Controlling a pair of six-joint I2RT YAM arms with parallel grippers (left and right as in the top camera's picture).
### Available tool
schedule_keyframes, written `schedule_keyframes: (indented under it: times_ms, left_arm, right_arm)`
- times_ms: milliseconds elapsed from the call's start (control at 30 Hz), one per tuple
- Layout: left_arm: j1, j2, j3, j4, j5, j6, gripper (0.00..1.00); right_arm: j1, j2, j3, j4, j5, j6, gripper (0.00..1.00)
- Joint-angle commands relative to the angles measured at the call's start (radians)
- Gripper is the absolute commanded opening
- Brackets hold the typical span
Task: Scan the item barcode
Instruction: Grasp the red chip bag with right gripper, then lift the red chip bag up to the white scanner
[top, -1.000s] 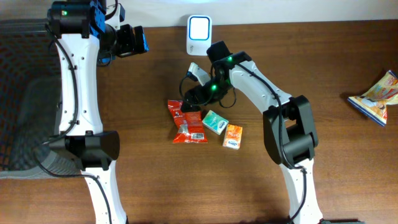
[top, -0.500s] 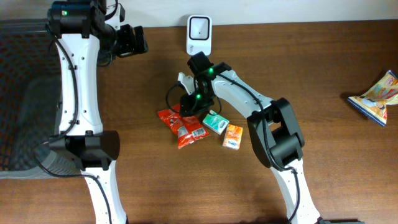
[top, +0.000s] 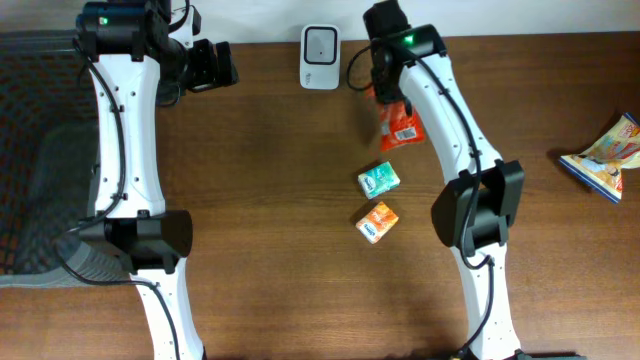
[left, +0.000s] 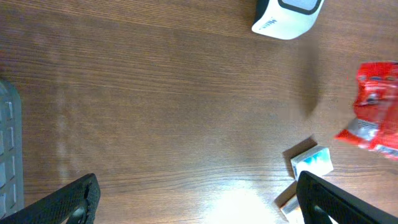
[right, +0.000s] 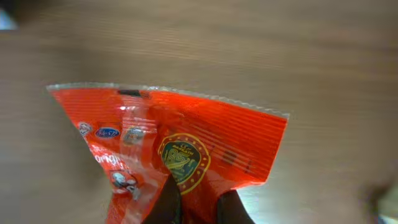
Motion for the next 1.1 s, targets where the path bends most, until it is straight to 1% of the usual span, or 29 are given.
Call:
schedule_keyframes:
  times_ms: [0,67,133,200,233,300,333,400,433,467,500,533,567,600,633,667,700,733,800,833,867,933,1000,1067]
  left_arm:
    - [0.003,-0.007,0.003,0.001,0.0,-0.008,0.99]
    - [0.003,-0.007,0.003,0.001,-0.001,-0.008,0.99]
    - [0.003,-0.007,0.003,0.001,0.0,-0.008,0.99]
    - [0.003,-0.007,0.003,0.001,0.0,-0.008,0.99]
    - [0.003,-0.007,0.003,0.001,0.0,-0.008,0.99]
    - [0.003,-0.007,0.003,0.001,0.0,-0.008,0.99]
    - [0.003,-0.007,0.003,0.001,0.0,-0.008,0.99]
    - [0.003,-0.007,0.003,0.001,0.0,-0.008,0.99]
    - [0.003,-0.007,0.003,0.001,0.0,-0.008,0.99]
    - [0.003,-0.007,0.003,0.001,-0.001,-0.008,0.99]
    - [0.003,-0.007,0.003,0.001,0.0,-0.008,0.99]
    - [0.003,-0.007,0.003,0.001,0.0,-0.008,0.99]
    - [0.003,-0.007,0.003,0.001,0.0,-0.008,0.99]
    - [0.003,-0.007,0.003,0.001,0.0,-0.008,0.99]
    - [0.003,-0.007,0.003,0.001,0.0,-0.008,0.99]
    - [0.003,-0.007,0.003,0.001,0.0,-0.008,0.99]
    - [0.003,-0.007,0.003,0.001,0.0,-0.008,0.99]
    - [0.003,-0.007,0.003,0.001,0.0,-0.008,0.99]
    - [0.003,-0.007,0.003,0.001,0.0,-0.008,0.99]
    - [0.003,-0.007,0.003,0.001,0.0,-0.008,0.99]
    - [0.003,-0.007,0.003,0.001,0.0,-0.008,0.99]
    - [0.003,-0.007,0.003,0.001,0.0,-0.008,0.99]
    - [0.003,-0.007,0.003,0.001,0.0,-0.008,0.99]
    - [0.003,-0.007,0.003,0.001,0.0,-0.008,0.99]
  right_arm:
    - [0.089,0.0,0.005,0.018,0.417,0.01,0.04]
    - [0.142,0.014,-0.076,0.08,0.426,0.009,0.04]
    - [0.196,0.019,-0.21,0.178,0.505,0.035,0.04]
    - [0.275,0.019,-0.369,0.299,0.533,0.035,0.04]
    - [0.309,0.019,-0.398,0.315,0.552,0.035,0.12]
    - [0.373,0.008,-0.39,0.308,0.497,0.035,0.42]
    - [0.391,-0.006,-0.367,0.285,0.388,0.035,0.5]
    - [0.373,-0.049,-0.25,0.201,0.115,0.035,0.78]
    - [0.332,-0.065,-0.145,0.113,-0.014,0.035,0.78]
    - [0.299,-0.067,-0.074,0.05,-0.074,0.035,0.79]
    - [0.239,-0.067,0.025,-0.04,-0.154,0.035,0.83]
    - [0.172,-0.067,0.081,-0.106,-0.216,0.022,0.89]
    - [0.092,-0.067,0.094,-0.166,-0.375,-0.057,0.89]
    - [0.05,-0.061,0.084,-0.197,-0.543,-0.149,0.89]
    - [0.039,-0.059,0.062,-0.214,-0.578,-0.188,0.89]
    - [0.057,-0.058,0.023,-0.201,-0.57,-0.237,0.89]
    - [0.108,-0.058,-0.053,-0.134,-0.415,-0.247,0.89]
    - [0.144,-0.058,-0.119,-0.082,-0.304,-0.248,0.9]
    - [0.21,-0.058,-0.249,-0.015,-0.146,-0.315,0.93]
    - [0.247,-0.058,-0.324,0.035,-0.007,-0.319,0.95]
    - [0.281,-0.058,-0.39,0.077,0.071,-0.362,0.96]
    - [0.307,-0.058,-0.454,0.142,0.088,-0.421,0.98]
    - [0.306,-0.058,-0.486,0.246,0.083,-0.447,1.0]
    - [0.3,-0.056,-0.513,0.285,0.032,-0.529,0.99]
